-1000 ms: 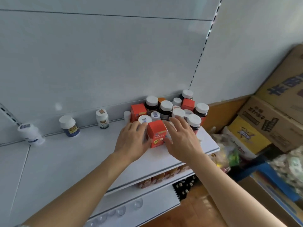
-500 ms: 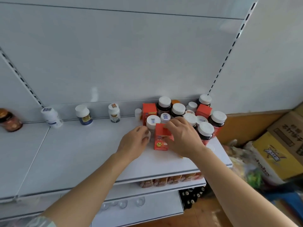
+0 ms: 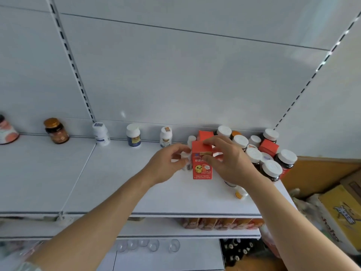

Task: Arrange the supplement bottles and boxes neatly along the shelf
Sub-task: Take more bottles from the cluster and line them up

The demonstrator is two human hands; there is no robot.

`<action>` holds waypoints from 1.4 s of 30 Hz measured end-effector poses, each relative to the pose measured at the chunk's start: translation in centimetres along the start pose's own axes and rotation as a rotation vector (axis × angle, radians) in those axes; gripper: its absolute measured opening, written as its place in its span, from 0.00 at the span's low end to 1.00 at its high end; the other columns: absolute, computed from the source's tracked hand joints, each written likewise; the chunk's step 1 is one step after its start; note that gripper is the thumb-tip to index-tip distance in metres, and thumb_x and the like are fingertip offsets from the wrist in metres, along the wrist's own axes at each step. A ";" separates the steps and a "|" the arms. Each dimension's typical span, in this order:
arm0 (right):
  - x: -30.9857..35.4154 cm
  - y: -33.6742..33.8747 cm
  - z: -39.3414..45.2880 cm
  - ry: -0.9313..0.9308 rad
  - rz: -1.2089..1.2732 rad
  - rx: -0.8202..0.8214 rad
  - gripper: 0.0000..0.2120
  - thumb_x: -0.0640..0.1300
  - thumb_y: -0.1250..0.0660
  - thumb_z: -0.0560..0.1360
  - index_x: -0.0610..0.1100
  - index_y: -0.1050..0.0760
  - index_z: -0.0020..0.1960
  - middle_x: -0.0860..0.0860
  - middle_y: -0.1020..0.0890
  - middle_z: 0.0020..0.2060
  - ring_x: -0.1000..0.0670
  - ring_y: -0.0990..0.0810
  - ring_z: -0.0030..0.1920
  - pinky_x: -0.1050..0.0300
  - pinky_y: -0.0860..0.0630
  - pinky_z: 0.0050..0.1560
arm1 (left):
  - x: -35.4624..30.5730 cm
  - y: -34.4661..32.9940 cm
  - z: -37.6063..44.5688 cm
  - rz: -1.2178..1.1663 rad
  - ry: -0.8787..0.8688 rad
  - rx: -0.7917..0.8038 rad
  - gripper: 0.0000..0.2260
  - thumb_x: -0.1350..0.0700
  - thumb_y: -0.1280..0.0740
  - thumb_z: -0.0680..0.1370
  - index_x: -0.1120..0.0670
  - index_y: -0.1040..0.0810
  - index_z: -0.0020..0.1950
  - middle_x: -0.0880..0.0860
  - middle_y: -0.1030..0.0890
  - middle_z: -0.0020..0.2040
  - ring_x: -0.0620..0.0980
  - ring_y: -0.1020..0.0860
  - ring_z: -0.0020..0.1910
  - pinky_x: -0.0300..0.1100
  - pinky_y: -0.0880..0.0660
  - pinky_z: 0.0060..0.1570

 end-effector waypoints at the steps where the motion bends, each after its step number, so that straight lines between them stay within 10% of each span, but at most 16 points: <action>1: 0.4 -0.3 0.1 0.002 0.009 0.001 0.18 0.45 0.26 0.74 0.47 0.24 0.62 0.55 0.23 0.56 0.55 0.19 0.49 0.59 0.20 0.47 | 0.2 0.4 -0.3 0.028 0.007 -0.008 0.11 0.53 0.31 0.79 0.45 0.22 0.61 0.40 0.20 0.57 0.40 0.21 0.55 0.40 0.21 0.52; 16: 4.0 -3.7 2.7 0.013 0.046 -0.002 0.17 0.52 0.28 0.74 0.51 0.24 0.62 0.55 0.24 0.56 0.56 0.20 0.48 0.61 0.22 0.48 | 0.5 5.2 -4.0 -0.090 0.094 -0.153 0.13 0.58 0.34 0.80 0.50 0.23 0.65 0.47 0.19 0.61 0.44 0.21 0.59 0.46 0.22 0.60; 20: 4.8 -4.1 3.6 0.055 0.091 0.009 0.17 0.52 0.28 0.74 0.51 0.24 0.61 0.55 0.23 0.56 0.55 0.20 0.48 0.54 0.20 0.48 | -0.3 5.9 -5.0 -0.029 0.075 -0.216 0.14 0.56 0.31 0.78 0.48 0.22 0.64 0.44 0.18 0.58 0.41 0.21 0.57 0.36 0.24 0.53; 42: 14.6 -10.2 5.9 0.187 0.148 0.130 0.17 0.54 0.30 0.76 0.51 0.25 0.63 0.55 0.25 0.58 0.56 0.20 0.47 0.67 0.22 0.44 | 0.8 14.2 -13.4 -0.097 0.101 -0.411 0.13 0.54 0.29 0.77 0.48 0.23 0.61 0.48 0.20 0.55 0.49 0.18 0.52 0.47 0.17 0.44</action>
Point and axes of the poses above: each hand's wrist, its own z-axis towards the middle knuckle, its own y-axis out of the back of the hand, x = y × z, the point moved 2 cm from there along z, towards the middle knuckle
